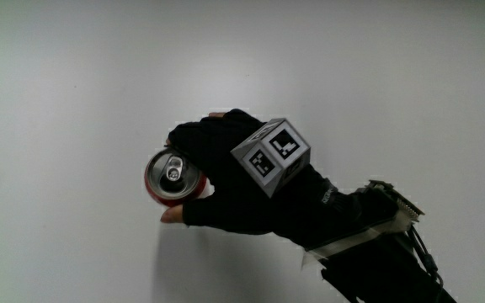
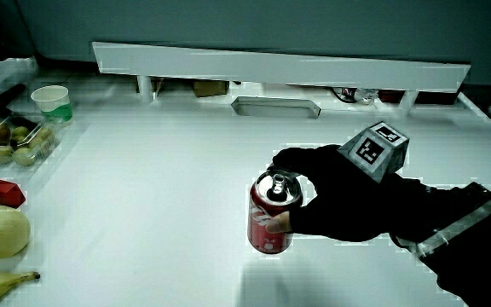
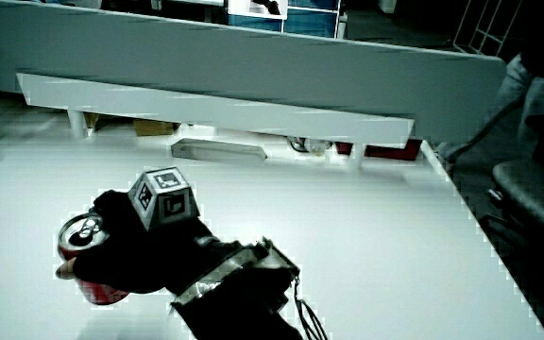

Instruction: Place cola

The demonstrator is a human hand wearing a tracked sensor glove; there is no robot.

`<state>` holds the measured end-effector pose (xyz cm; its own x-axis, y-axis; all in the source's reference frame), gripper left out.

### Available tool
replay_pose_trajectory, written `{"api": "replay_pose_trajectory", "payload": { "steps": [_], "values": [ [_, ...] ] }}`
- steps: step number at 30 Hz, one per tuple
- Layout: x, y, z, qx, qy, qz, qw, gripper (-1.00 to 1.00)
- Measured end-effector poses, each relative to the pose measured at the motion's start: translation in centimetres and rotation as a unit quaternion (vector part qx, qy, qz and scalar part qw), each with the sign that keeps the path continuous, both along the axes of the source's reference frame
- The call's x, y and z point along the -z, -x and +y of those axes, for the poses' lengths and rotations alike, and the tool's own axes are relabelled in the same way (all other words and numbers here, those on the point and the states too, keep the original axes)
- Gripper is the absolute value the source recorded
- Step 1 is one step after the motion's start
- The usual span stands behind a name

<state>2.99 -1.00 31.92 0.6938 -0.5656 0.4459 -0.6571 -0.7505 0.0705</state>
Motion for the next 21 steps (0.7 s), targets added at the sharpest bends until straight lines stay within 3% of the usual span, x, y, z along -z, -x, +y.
{"api": "replay_pose_trajectory", "payload": {
  "steps": [1, 9, 21],
  "values": [
    [-0.3, 0.2, 0.1, 0.005, -0.004, 0.012, 0.9999, 0.00],
    [-1.9, 1.6, 1.2, 0.027, 0.010, 0.015, 0.9995, 0.00],
    [-3.4, 2.5, 2.4, 0.040, 0.020, 0.005, 0.9990, 0.00]
  ]
}}
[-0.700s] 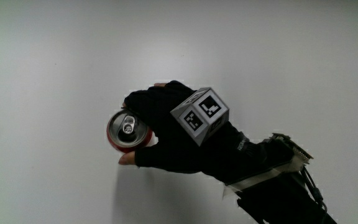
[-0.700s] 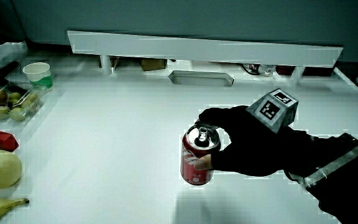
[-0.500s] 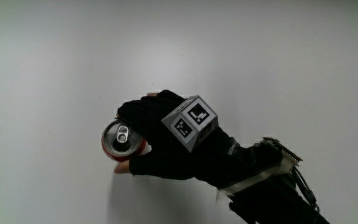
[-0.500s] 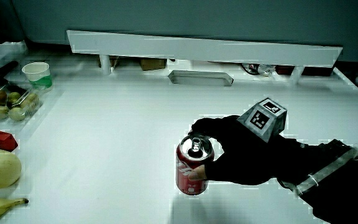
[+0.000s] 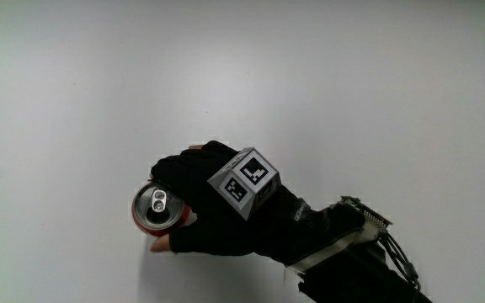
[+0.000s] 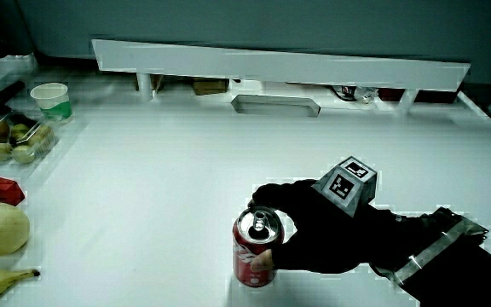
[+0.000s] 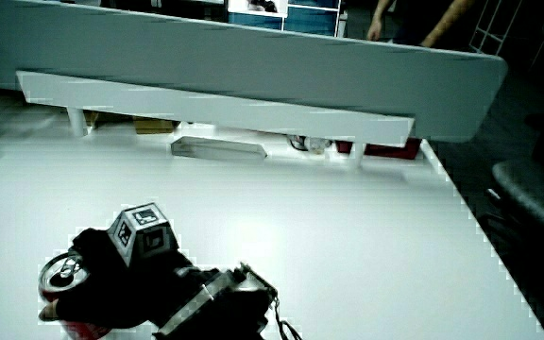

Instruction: Place cola

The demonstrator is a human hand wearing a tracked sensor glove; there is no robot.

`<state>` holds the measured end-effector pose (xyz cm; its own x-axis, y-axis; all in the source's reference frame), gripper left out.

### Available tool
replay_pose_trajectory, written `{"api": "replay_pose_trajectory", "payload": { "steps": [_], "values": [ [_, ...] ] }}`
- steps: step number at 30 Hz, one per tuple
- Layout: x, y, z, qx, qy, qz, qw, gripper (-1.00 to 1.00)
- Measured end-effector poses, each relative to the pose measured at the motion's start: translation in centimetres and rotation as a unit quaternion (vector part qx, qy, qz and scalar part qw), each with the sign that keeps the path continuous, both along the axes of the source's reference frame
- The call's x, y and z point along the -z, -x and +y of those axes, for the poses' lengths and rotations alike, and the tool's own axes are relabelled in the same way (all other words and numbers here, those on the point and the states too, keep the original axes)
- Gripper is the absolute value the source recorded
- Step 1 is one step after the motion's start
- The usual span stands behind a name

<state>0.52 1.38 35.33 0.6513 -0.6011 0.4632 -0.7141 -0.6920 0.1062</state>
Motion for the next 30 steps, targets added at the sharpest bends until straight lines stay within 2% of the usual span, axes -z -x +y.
{"api": "replay_pose_trajectory", "payload": {
  "steps": [1, 3, 10, 11, 18, 26, 29, 30],
  "values": [
    [-0.1, 0.0, 0.1, -0.001, -0.002, -0.005, 1.0000, 0.00],
    [-0.5, 0.0, 0.3, 0.001, 0.011, -0.002, 0.9999, 0.00],
    [-1.3, 0.0, 0.7, 0.003, 0.009, 0.000, 1.0000, 0.00],
    [-1.2, 0.0, 0.7, 0.002, 0.018, -0.012, 0.9998, 0.00],
    [-1.7, -0.3, 0.7, 0.002, 0.034, -0.013, 0.9993, 0.00],
    [-1.8, -0.7, 0.8, 0.008, 0.056, -0.015, 0.9983, -0.44],
    [-1.7, -1.2, 0.9, 0.010, 0.064, -0.012, 0.9978, -0.61],
    [-1.8, -1.5, 1.0, 0.013, 0.072, -0.001, 0.9974, -0.67]
  ]
}}
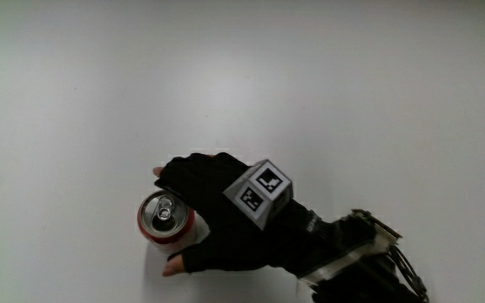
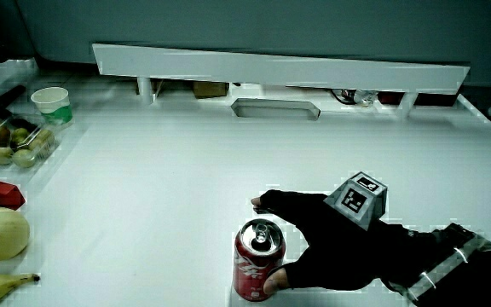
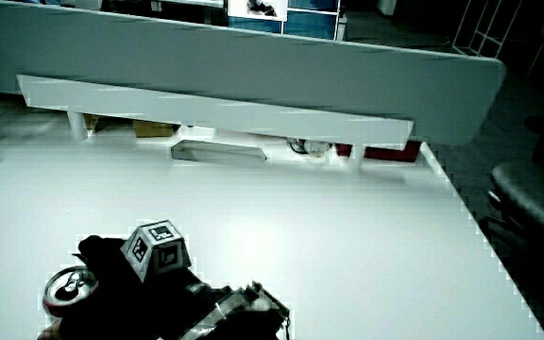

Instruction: Place cola

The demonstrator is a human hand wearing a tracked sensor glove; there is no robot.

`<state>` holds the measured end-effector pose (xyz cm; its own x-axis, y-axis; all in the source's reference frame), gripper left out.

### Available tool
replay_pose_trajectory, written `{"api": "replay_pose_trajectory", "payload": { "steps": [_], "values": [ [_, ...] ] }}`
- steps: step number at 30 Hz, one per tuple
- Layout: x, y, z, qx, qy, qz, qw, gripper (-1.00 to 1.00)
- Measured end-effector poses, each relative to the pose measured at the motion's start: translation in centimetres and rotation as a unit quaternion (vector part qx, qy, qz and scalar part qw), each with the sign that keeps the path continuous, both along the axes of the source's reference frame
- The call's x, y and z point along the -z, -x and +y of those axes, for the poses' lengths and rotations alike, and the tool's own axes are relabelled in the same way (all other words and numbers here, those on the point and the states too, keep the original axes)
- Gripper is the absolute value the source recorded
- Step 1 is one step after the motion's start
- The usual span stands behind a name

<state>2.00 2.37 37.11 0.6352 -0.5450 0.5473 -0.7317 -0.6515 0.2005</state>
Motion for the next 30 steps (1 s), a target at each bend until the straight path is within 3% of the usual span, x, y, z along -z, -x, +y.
{"api": "replay_pose_trajectory", "payload": {
  "steps": [4, 5, 6, 7, 10, 14, 17, 19, 30],
  "values": [
    [-0.5, -1.8, 0.5, -0.001, -0.003, 0.033, 0.9995, -0.89],
    [-1.1, -2.4, 0.8, -0.001, -0.018, 0.032, 0.9993, -0.94],
    [-1.2, -3.0, 1.0, -0.004, -0.011, 0.044, 0.9990, -1.00],
    [-1.9, -3.7, 1.4, -0.007, -0.041, 0.035, 0.9985, -1.00],
    [-0.9, -5.5, 2.1, -0.018, 0.004, 0.032, 0.9993, -1.00],
    [0.4, -8.0, 2.9, -0.033, 0.064, 0.028, 0.9971, -1.00],
    [0.2, -10.0, 3.3, -0.049, 0.057, 0.002, 0.9972, -1.00],
    [-0.5, -11.2, 3.6, -0.056, 0.039, 0.008, 0.9977, -1.00],
    [-0.2, -13.3, 4.2, -0.058, 0.056, 0.064, 0.9947, -1.00]
  ]
}}
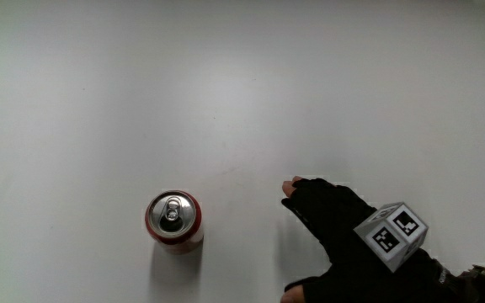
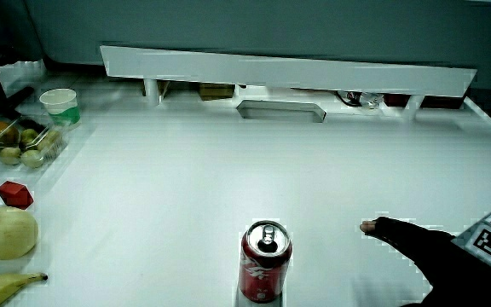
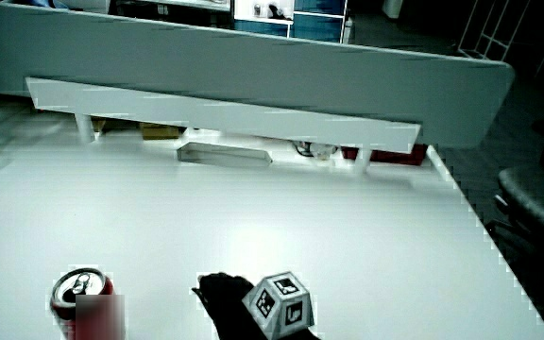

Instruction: Place cola

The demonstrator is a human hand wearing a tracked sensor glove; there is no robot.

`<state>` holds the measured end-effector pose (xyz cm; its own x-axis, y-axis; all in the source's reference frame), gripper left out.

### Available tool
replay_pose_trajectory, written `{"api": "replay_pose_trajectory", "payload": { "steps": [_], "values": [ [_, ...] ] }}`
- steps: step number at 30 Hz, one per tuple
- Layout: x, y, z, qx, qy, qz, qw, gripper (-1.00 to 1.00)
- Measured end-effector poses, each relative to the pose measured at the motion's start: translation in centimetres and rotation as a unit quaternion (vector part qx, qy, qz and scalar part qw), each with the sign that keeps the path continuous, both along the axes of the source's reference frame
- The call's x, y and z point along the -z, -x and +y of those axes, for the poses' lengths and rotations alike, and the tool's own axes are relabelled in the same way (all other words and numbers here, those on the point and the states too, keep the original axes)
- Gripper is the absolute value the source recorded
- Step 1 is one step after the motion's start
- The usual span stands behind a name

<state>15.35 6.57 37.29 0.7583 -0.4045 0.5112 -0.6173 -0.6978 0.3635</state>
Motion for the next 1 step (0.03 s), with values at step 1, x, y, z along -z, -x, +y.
{"api": "replay_pose_trajectory", "payload": {
  "steps": [1],
  "values": [
    [0.05, -0.22, -0.03, 0.001, 0.002, 0.005, 1.0000, -1.00]
  ]
}}
